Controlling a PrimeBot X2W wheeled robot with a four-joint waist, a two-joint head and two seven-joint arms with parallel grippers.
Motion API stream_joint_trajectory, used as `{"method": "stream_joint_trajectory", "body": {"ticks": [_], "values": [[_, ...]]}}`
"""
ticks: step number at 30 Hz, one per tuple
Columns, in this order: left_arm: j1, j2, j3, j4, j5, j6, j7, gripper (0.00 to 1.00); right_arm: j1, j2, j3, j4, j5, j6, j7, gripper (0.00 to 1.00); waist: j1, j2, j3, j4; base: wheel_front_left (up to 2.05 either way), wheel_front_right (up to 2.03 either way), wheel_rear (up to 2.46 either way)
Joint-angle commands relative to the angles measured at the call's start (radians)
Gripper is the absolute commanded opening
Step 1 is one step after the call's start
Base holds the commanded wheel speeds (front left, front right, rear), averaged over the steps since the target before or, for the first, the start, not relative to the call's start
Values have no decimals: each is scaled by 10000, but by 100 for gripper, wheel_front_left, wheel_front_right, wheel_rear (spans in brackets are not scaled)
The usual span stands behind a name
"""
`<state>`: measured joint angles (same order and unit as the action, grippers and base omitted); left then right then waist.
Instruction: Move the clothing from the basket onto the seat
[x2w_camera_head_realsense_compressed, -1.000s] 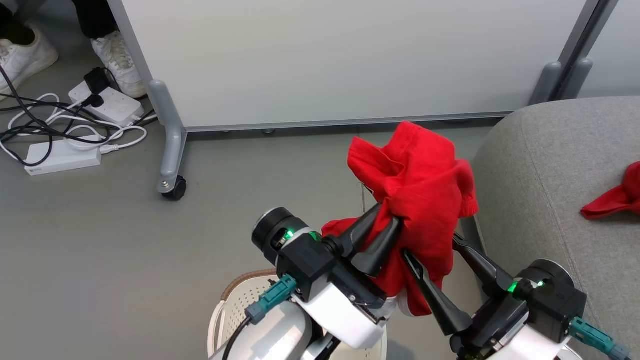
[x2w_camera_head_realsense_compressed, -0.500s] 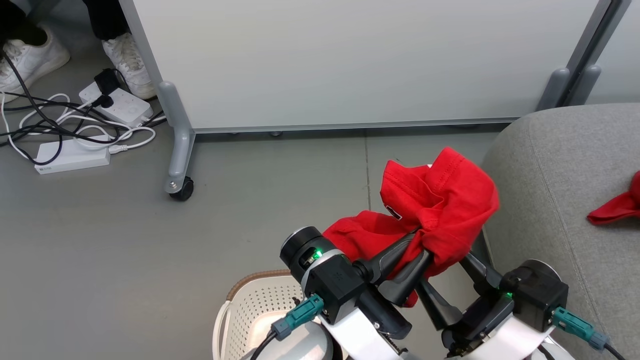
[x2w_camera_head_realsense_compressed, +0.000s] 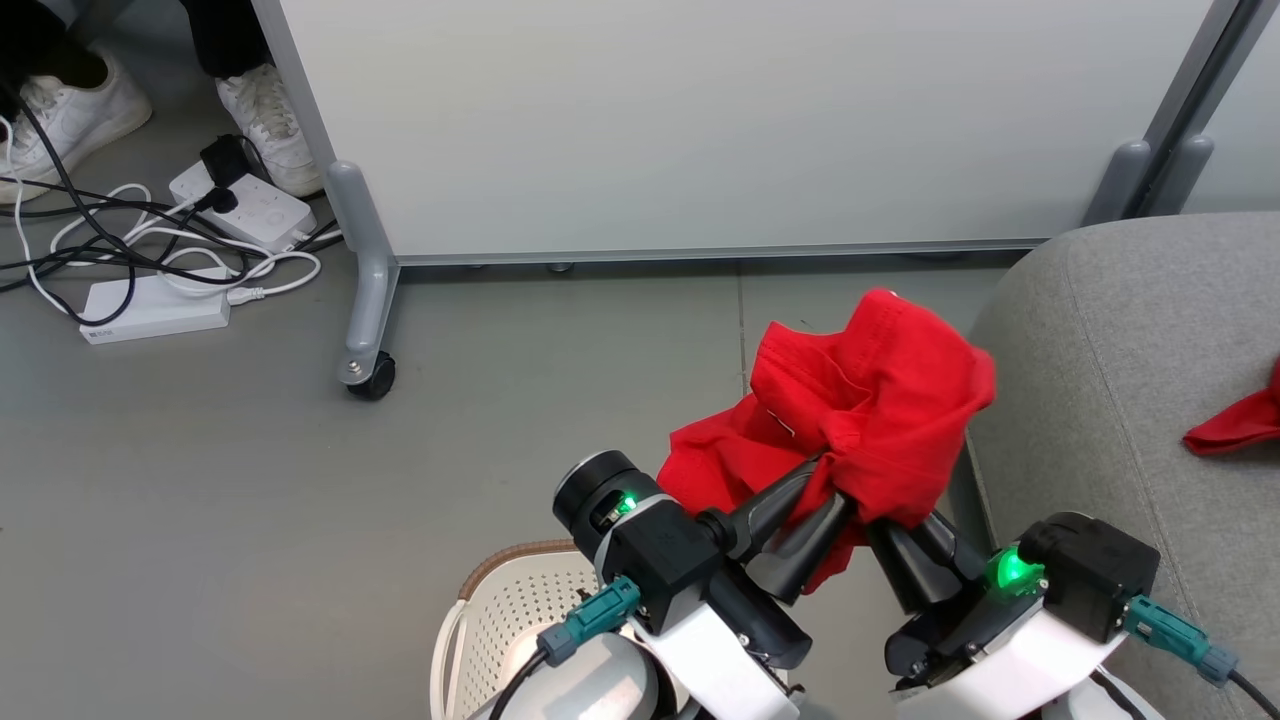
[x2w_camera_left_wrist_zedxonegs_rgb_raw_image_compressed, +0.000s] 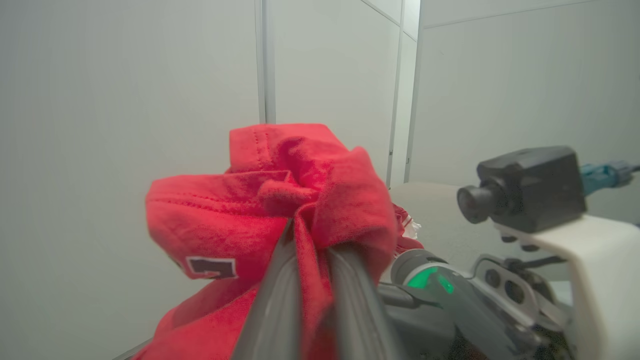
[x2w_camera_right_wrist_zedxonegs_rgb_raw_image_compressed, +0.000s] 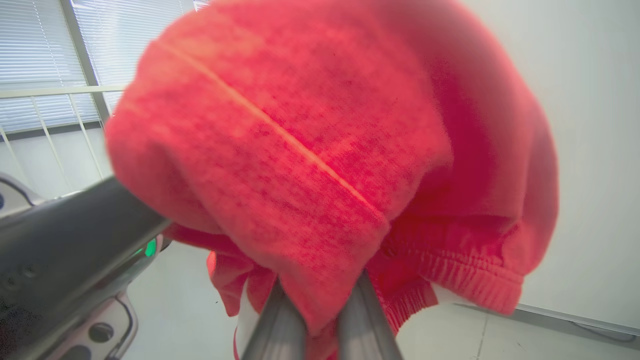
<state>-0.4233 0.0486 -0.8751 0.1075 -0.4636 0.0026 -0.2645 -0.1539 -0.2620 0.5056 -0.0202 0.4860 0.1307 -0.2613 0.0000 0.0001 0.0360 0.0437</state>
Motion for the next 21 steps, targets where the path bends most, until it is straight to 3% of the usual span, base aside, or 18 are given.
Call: {"method": "stream_joint_trajectory", "body": {"ticks": [1, 5, 10, 16, 17, 18, 19, 21], "values": [[-44, 39, 75, 53, 53, 58, -7, 0, 34, -18, -57, -72, 43, 2, -15, 0, 0, -1, -6, -4, 0, 0, 0], [144, 45, 263, 366, -106, 31, -5, 0, 166, 181, -396, -139, 172, 2, -17, 0, 0, -1, 6, -43, 0, 0, 0], [266, 45, 74, 1110, -221, -403, -2, 0, 248, 323, -750, -176, 413, 4, -26, 0, 0, -1, 20, -72, 0, 0, 0], [352, 48, -1, 1398, -333, -557, -1, 3, 321, 396, -895, -204, 696, 4, -28, 0, 0, -1, -31, -127, 0, 0, 0], [371, 48, 3, 1399, -333, -577, -1, 32, 315, 375, -873, -221, 739, 4, -26, 0, 0, -1, -41, -136, 0, 0, 0], [404, 45, 22, 1392, -320, -587, -2, 47, 324, 351, -856, -222, 774, 4, -26, 0, 0, -1, -57, -145, 0, 0, 0], [443, 43, 66, 1374, -296, -591, -5, 100, 356, 330, -854, -194, 770, 4, -26, 0, 0, -1, -69, -154, 0, 0, 0], [522, 43, 132, 1394, -236, -616, -5, 100, 414, 323, -925, -138, 714, 4, -26, 0, 0, -1, -98, -166, 0, 0, 0]]}}
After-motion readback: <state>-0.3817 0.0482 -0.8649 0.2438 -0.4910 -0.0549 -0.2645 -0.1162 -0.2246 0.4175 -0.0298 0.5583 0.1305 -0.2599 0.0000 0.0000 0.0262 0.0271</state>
